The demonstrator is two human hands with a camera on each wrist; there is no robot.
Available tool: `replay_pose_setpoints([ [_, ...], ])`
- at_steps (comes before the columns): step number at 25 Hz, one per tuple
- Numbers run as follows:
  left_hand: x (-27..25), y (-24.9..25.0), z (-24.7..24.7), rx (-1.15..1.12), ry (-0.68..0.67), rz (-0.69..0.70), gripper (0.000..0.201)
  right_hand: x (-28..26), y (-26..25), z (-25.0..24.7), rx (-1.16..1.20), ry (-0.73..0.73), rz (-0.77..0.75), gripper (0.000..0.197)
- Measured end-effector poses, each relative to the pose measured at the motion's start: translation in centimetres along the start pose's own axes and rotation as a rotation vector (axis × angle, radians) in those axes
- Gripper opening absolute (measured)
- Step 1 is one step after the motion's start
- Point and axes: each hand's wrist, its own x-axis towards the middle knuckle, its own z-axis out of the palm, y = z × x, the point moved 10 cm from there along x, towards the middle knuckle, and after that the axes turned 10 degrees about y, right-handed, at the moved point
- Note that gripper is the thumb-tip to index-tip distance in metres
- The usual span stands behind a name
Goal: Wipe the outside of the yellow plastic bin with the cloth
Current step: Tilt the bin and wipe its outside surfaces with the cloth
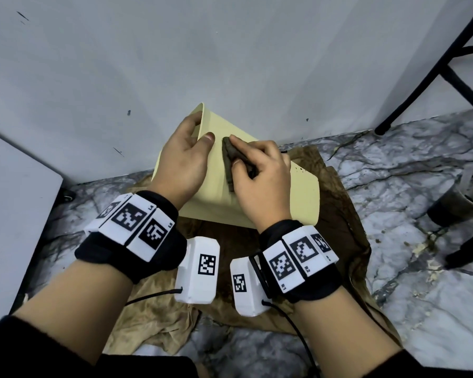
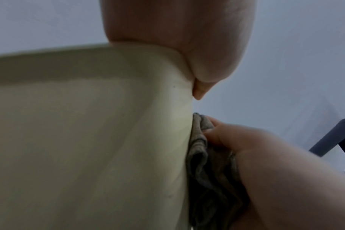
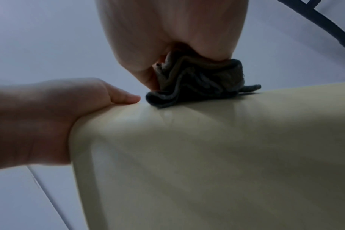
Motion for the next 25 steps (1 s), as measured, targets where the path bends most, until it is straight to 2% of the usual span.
replay_pose_setpoints([
  [5, -1.1, 0.3, 0.8, -0.078, 0.011, 0.068, 0.03, 0.7, -0.7, -0.6, -0.004, 0.062, -0.051, 0.035],
  [7, -1.7, 0.0, 1.6, -0.098, -0.014, 0.074, 0.03, 1.3, -0.1, -0.9, -0.021, 0.041, -0.03, 0.034],
  [11, -2.1, 0.1, 2.4, -0.091, -0.057, 0.083, 0.031, 3.3, 3.5, -2.5, -0.083, 0.007, 0.098, 0.034],
  [18, -2.1, -0.5, 1.7, -0.109, -0.056, 0.039, 0.032, 3.5, 14.9, -7.2, -0.24, 0.072, 0.366, 0.035],
  [22, -2.1, -0.6, 1.6, -0.092, -0.061, 0.031, 0.034, 3.0, 16.5, -8.6, -0.273, 0.099, 0.459, 0.036],
  [25, -2.1, -0.6, 1.6, -0.079, -0.066, 0.043, 0.032, 3.0, 14.9, -8.0, -0.213, 0.088, 0.453, 0.037],
])
